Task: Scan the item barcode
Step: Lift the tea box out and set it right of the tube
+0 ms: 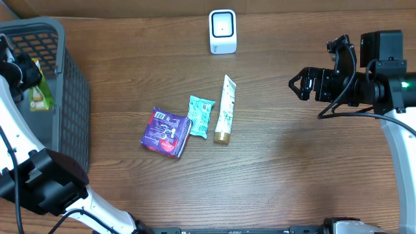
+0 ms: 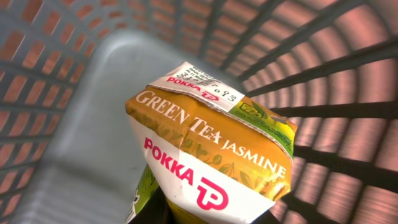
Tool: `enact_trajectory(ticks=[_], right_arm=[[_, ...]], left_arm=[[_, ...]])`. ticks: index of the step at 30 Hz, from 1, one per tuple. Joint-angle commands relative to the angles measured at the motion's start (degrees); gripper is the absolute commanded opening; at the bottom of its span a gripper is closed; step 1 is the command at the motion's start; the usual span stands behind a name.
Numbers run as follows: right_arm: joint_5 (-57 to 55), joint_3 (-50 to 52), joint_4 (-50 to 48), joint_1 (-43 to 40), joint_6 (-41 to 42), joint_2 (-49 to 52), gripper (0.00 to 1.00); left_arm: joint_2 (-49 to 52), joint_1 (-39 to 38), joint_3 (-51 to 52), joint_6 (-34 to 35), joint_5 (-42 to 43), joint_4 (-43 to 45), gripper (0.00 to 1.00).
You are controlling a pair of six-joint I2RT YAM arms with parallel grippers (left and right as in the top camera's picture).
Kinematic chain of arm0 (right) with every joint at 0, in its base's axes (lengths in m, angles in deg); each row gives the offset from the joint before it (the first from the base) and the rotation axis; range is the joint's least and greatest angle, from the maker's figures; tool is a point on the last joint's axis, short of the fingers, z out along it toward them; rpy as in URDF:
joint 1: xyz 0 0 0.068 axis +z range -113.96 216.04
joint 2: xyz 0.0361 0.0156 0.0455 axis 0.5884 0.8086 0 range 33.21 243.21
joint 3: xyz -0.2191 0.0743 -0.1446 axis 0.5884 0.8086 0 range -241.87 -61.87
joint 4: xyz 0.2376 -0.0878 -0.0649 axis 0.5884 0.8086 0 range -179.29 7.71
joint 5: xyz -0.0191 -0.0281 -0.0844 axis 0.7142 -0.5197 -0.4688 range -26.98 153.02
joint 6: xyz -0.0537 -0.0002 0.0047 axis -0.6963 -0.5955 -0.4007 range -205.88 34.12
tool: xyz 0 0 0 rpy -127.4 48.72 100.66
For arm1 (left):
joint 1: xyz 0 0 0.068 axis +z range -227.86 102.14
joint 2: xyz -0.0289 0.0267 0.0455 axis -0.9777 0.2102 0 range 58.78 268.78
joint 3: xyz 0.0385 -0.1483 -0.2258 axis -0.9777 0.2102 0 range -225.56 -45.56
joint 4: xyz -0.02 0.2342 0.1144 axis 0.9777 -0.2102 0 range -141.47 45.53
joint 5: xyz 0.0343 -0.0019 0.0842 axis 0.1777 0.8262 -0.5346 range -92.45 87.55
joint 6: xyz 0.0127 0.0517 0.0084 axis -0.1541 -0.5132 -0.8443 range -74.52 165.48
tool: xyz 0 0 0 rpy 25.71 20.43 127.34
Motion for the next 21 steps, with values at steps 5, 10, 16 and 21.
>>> enact_trajectory(ticks=[5, 10, 16, 21], right_arm=[[-0.33, -1.44, -0.37, 0.37, -0.02, -0.17, 1.00], [-0.31, -1.44, -0.37, 0.37, -0.02, -0.17, 1.00], [-0.33, -1.44, -0.37, 0.37, -0.02, -0.17, 1.00], [-0.33, -1.44, -0.37, 0.37, -0.02, -0.17, 1.00]], left_arm=[[-1.31, -0.37, -14.75, 0.83, 10.45, -4.57, 0.04], [-2.97, -0.72, -23.87, 0.81, 13.86, -7.15, 0.04], [-8.11, -2.29, -29.20, 2.69, 22.27, -8.70, 0.04], [-12.63, -7.17, -29.20, 2.71, 24.87, -10.60, 0.04]])
